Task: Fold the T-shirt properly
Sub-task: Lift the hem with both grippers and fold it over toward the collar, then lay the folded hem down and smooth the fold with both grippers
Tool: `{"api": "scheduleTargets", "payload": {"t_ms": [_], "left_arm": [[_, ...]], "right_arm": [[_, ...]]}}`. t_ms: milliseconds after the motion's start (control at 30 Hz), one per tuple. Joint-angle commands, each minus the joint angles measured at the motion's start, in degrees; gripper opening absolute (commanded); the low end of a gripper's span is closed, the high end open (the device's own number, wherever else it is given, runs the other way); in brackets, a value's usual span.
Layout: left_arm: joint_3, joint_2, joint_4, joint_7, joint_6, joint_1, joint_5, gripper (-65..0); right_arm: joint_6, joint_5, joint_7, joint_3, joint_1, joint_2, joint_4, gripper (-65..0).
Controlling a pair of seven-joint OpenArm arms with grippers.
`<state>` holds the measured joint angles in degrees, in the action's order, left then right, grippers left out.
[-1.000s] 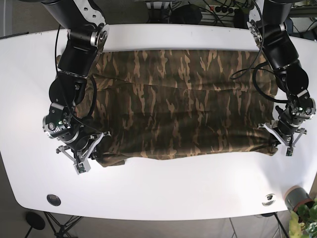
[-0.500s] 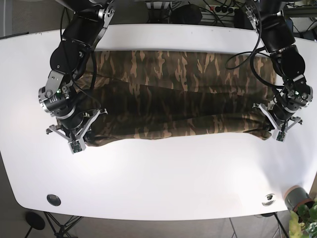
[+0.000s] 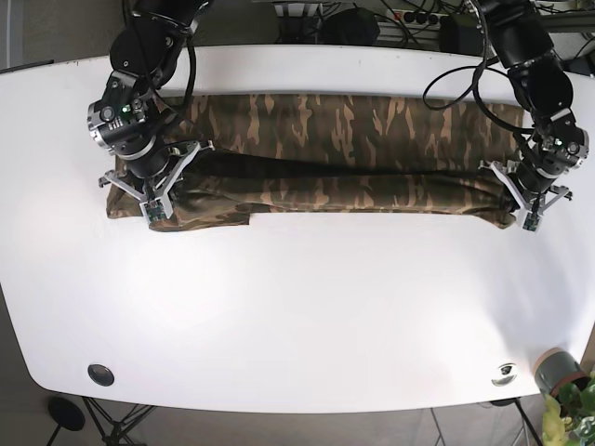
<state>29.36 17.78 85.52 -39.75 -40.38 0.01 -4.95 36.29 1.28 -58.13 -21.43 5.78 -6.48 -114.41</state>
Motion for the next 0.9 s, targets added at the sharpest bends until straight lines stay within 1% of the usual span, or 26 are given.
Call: {"api": "scheduleTargets", "payload": {"t_ms": [0,100,200,600,700,767,867], "left_arm": [[0.48,1.43,0.95,0.76,0.38,0.03,0.07,-65.0],[0.48,1.43,1.21,0.76,0.38,1.35,0.34,-65.0],[0.48,1.43,1.21,0.76,0.38,2.58,0.42,-65.0],[0.31,2.75,0.95,0.76,0.38,5.66,0.42,-65.0],[0.39,3.63,0.95,0.76,0.38,5.92,0.42,-65.0],[0.39,4.07,0.86,0.76,0.38,5.92,0.42,-65.0],[0.39,4.24,0.86,0.76,0.38,5.92,0.42,-65.0]], "right_arm": [[-0.03,-2.55,1.29,-1.03,0.59,-0.07,-1.33,-62.8],[-0.29,-6.95,1.21,-2.26,2.53,-0.07,-1.33,-62.6],[-0.56,-9.5,1.21,-2.35,4.37,-0.07,-1.33,-62.6],[-0.56,-10.03,1.21,-2.61,8.15,-0.07,-1.24,-62.5],[-0.56,-10.11,1.21,-5.78,8.94,-0.07,-1.15,-62.5],[-0.21,-10.11,1.21,-7.18,9.12,-0.07,-1.06,-62.3],[-0.21,-10.11,1.21,-7.62,9.38,-0.07,-0.71,-62.1]]}}
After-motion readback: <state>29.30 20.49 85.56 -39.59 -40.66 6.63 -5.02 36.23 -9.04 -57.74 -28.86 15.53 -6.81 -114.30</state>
